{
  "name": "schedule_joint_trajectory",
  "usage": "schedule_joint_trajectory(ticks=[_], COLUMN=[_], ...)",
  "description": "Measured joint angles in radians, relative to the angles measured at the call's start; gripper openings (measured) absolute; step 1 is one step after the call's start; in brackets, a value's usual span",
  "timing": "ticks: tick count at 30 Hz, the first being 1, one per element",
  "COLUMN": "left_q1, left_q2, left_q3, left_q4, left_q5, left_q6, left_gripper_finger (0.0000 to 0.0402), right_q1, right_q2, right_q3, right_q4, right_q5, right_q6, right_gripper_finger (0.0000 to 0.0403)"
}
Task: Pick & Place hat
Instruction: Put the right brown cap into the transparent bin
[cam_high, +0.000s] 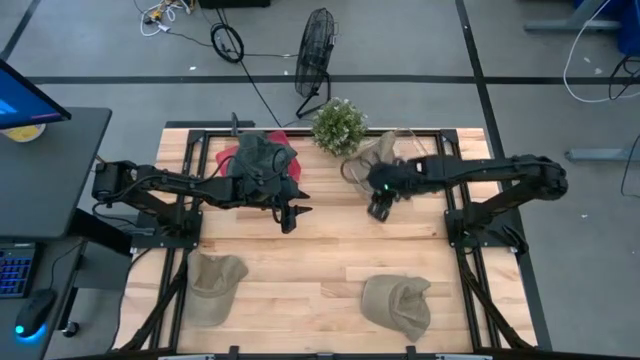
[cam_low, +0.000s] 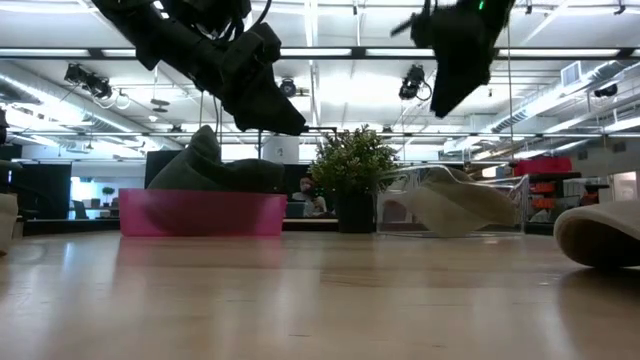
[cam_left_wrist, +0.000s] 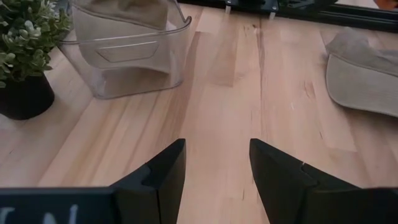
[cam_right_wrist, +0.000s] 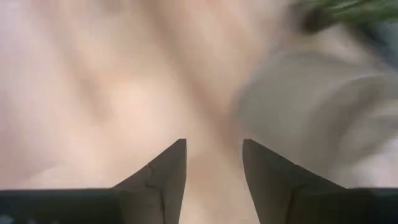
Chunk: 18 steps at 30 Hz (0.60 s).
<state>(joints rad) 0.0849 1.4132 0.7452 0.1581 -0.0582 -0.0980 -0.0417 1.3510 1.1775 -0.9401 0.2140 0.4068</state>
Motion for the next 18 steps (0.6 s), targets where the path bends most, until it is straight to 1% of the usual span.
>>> schedule_joint_trajectory(ticks=[3,5,8,13,18], left_q1=[0.0,0.0,0.0,0.0,-0.017], left_q2=[0.0,0.0,0.0,0.0,0.0], left_q3=[0.0,0.0,0.0,0.0,0.0], left_q4=[-0.001,-0.002,-0.01,-0.016,-0.002], left_q5=[0.0,0.0,0.0,0.0,0.002], left_q6=[-0.024,-0.033,-0.049,-0.049,-0.048], left_gripper_finger=[0.0181,0.0181,0.0181,0.0181,0.0181], right_q1=[0.102,0.17,0.266,0.404,0.531], right_q2=[-0.001,0.0,0.0,0.0,0.015], right_q3=[0.005,-0.001,-0.017,-0.037,-0.04], right_q4=[-0.005,-0.009,-0.025,-0.051,-0.036], right_q5=[-0.105,-0.145,-0.156,-0.158,-0.171], right_q6=[0.135,0.228,0.388,0.604,0.827], right_gripper_finger=[0.0162,0.0162,0.0162,0.0162,0.0162])
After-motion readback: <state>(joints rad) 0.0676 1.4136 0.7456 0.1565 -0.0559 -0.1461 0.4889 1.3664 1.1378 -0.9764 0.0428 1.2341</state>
